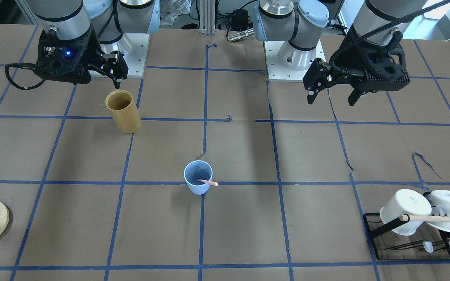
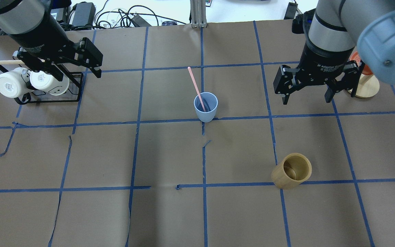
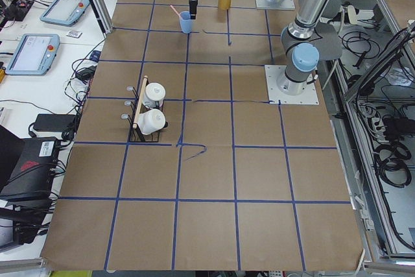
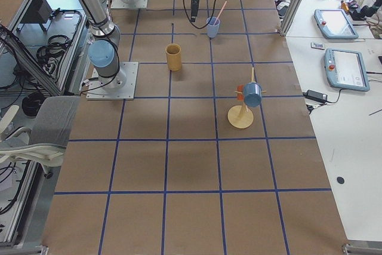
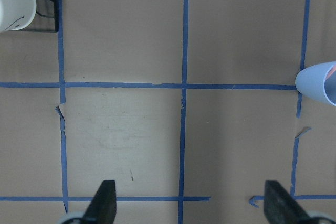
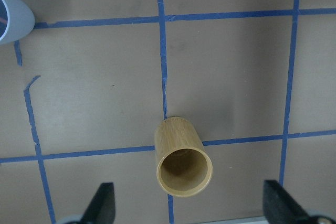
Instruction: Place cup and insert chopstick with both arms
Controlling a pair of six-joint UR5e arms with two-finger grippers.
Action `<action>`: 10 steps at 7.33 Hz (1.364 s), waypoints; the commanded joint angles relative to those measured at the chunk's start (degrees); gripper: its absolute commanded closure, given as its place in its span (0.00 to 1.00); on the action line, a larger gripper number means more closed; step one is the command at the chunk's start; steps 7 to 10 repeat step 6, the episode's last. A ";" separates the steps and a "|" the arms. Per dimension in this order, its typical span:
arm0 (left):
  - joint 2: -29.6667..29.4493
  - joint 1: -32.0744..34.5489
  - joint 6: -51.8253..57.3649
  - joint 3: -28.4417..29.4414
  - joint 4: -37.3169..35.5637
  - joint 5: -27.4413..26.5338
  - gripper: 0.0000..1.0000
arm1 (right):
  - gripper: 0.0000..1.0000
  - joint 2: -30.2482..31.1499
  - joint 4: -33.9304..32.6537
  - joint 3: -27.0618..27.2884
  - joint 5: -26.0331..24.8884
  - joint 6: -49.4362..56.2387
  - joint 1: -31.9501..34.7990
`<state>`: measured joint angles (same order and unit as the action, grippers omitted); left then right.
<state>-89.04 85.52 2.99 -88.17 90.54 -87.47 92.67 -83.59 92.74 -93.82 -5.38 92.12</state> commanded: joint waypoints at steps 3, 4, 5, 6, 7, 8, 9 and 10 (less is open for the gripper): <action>0.01 0.09 -0.09 -0.07 -0.01 0.02 0.00 | 0.00 0.05 0.89 0.07 0.13 -0.34 -0.36; 0.01 0.09 0.00 -0.07 -0.01 0.02 0.00 | 0.00 0.05 1.06 0.07 0.12 -0.42 -0.37; 0.01 0.09 -0.09 -0.07 -0.01 0.02 0.00 | 0.00 0.05 1.15 0.07 0.04 -0.42 -0.37; 0.01 0.09 0.00 -0.07 -0.01 0.02 0.00 | 0.00 0.05 1.15 0.07 0.04 -1.21 -0.45; 0.01 0.09 0.00 -0.07 -0.01 0.02 0.00 | 0.00 0.05 1.15 0.07 0.04 -1.21 -0.45; 0.01 0.09 0.00 -0.07 -0.01 0.02 0.00 | 0.00 0.05 1.15 0.07 0.04 -1.21 -0.45; 0.01 0.09 0.00 -0.07 -0.01 0.02 0.00 | 0.00 0.05 1.15 0.07 0.04 -1.21 -0.45; 0.01 0.09 0.00 -0.07 -0.01 0.02 0.00 | 0.00 0.05 1.15 0.07 0.04 -1.21 -0.45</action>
